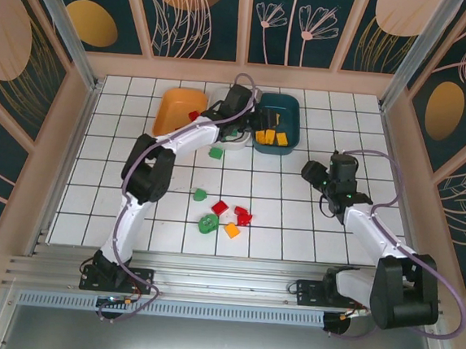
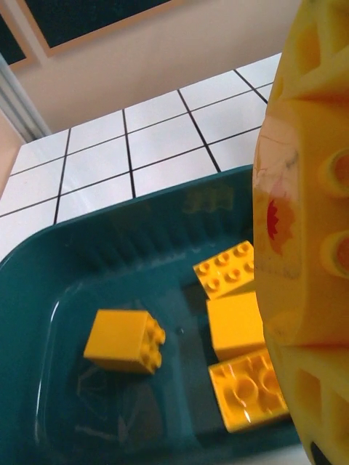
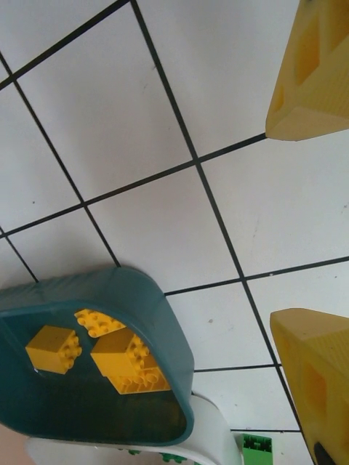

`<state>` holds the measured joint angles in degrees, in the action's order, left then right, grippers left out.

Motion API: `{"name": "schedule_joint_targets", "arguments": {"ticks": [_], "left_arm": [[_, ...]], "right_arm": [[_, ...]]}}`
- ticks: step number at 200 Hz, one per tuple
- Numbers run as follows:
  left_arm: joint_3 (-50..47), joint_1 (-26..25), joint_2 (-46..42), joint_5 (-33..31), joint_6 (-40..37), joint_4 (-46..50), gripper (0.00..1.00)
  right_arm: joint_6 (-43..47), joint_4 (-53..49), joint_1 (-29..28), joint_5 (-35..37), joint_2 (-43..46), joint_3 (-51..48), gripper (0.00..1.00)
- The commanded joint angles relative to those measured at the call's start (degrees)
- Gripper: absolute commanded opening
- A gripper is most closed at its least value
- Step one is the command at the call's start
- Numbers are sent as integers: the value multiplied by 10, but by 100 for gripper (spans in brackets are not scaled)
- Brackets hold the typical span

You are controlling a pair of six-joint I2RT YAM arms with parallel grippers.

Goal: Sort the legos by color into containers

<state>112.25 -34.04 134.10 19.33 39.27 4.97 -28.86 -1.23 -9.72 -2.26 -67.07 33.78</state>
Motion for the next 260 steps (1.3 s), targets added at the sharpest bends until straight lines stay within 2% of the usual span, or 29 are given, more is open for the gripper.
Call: {"name": "schedule_joint_targets", "arguments": {"ticks": [1, 25, 48, 65, 82, 106, 143, 153, 173, 196, 221, 240, 260], "left_arm": [[85, -15, 49, 35, 1, 34, 40], [142, -16, 88, 35, 6, 62, 47], [151, -16, 83, 29, -1, 63, 59], [163, -16, 71, 29, -11, 66, 64], [173, -17, 55, 20, -28, 74, 77], [178, -17, 43, 7, -41, 80, 88], [175, -16, 29, -31, -43, 108, 87], [135, -15, -6, -59, -55, 106, 86], [-32, 5, -125, -123, -67, 69, 89], [-249, 77, -266, -152, -49, 35, 89], [-418, 150, -392, -212, -77, 70, 93], [-492, 170, -441, -266, -127, 109, 97], [-497, 171, -442, -316, -172, 172, 99]], "right_arm": [[7, -1, 9, -17, 12, -8, 64], [13, -1, 11, -20, 13, -6, 65], [18, 1, 10, -25, 13, -3, 66], [19, 2, 11, -29, 14, 0, 66], [18, 3, 11, -34, 16, 3, 66], [16, 0, 7, -38, 21, 10, 66], [13, -10, -6, -30, 36, 15, 66], [11, -13, -10, -28, 40, 16, 66], [10, -14, -26, -27, 48, 14, 66], [7, -3, -62, -21, 48, 14, 66], [5, 9, -107, -1, 31, 23, 66], [0, 21, -122, -6, 18, 31, 66], [-1, 31, -129, -9, 4, 40, 66]]}}
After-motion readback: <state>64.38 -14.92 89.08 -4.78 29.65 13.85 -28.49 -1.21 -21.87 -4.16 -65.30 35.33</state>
